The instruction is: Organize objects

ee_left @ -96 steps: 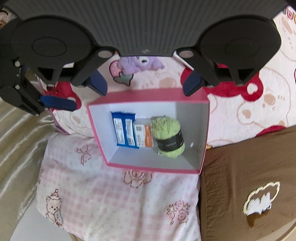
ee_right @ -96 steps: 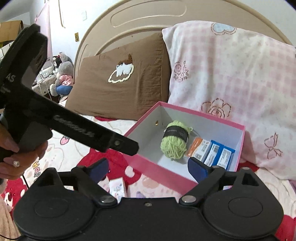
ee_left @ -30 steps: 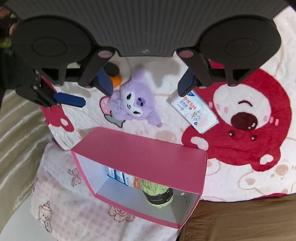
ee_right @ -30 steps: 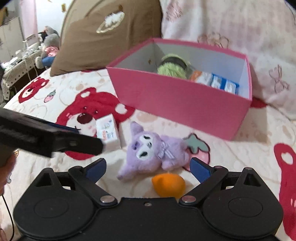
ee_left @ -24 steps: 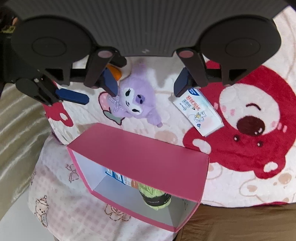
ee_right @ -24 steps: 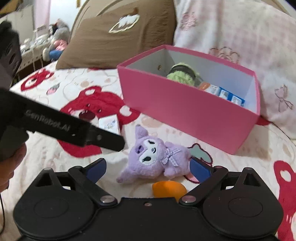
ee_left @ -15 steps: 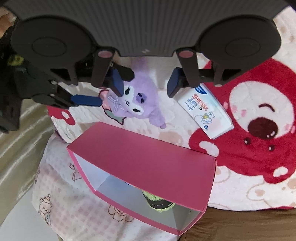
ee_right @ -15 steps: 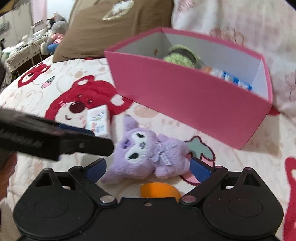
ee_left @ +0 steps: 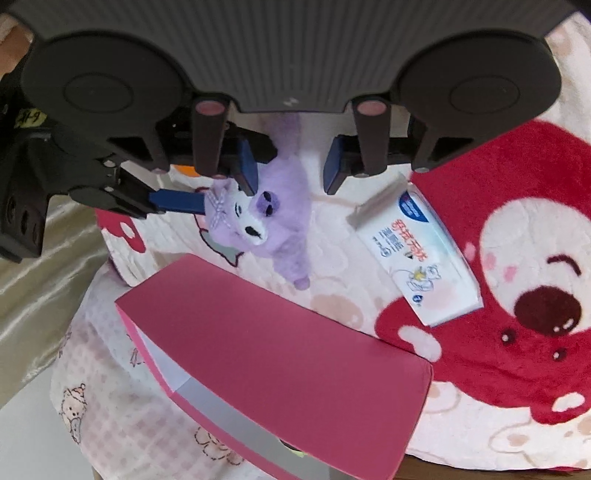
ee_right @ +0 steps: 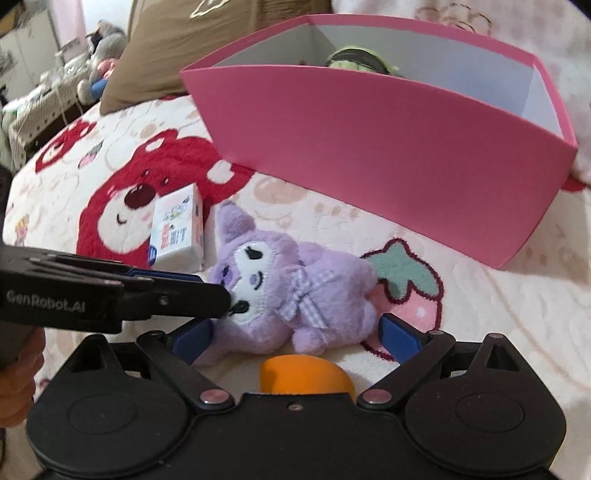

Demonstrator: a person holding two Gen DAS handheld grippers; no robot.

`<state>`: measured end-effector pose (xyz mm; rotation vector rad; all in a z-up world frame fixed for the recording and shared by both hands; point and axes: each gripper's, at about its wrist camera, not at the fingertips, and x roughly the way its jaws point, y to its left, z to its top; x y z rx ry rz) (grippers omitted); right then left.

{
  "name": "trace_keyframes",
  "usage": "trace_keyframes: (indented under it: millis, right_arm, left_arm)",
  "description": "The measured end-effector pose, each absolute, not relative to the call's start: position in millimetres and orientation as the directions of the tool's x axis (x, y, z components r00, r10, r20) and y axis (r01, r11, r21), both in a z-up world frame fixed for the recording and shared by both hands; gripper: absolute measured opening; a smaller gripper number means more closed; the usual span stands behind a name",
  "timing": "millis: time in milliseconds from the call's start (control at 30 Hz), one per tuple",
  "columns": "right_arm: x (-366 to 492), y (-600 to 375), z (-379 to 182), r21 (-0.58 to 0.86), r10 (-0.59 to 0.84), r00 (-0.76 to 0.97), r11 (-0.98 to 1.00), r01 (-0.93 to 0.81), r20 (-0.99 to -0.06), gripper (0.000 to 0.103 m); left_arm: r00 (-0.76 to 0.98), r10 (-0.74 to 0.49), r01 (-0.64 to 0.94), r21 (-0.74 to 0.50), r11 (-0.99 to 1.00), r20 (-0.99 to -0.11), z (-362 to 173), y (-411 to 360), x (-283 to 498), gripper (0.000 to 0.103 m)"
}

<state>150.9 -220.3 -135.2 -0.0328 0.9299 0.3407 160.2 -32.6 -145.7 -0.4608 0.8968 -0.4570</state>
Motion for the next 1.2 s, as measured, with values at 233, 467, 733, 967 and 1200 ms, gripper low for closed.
trace_keyframes:
  millis: [233,467,733,967,1200]
  right_arm:
    - [151.0,-213.4,-136.5,0.069,0.254,0.543,0.939,-0.338,-0.800,0.098]
    - [140.0,-202.2,-135.5,-0.026,0.205,0.593,0.934,-0.357,-0.779,0.097]
    - [136.0,-196.4,-132.3,-0.070,0.191,0.604,0.922,-0.381,-0.774,0.097]
    - [118.5,-170.4,-128.0,-0.201,0.143,0.644,0.880,-0.431,-0.751,0.098]
    - [113.2,-161.5,-119.9,-0.187,0.160,0.643,0.880,-0.437,-0.749,0.098]
  left_arm:
    - [0.571,-0.551,0.163,-0.574,0.803,-0.609,-150.1,-46.0,150.3,0.037]
    - [0.554,-0.574,0.166,-0.595,0.786,-0.603,-151.1,-42.3,153.1,0.037]
    - [0.514,-0.590,0.167,-0.602,0.781,-0.622,-149.1,-37.4,154.4,0.037]
    - [0.474,-0.569,0.138,-0.581,0.802,-0.672,-138.3,-34.4,149.5,0.040]
    - [0.407,-0.545,0.147,-0.536,0.831,-0.733,-124.2,-32.8,147.1,0.041]
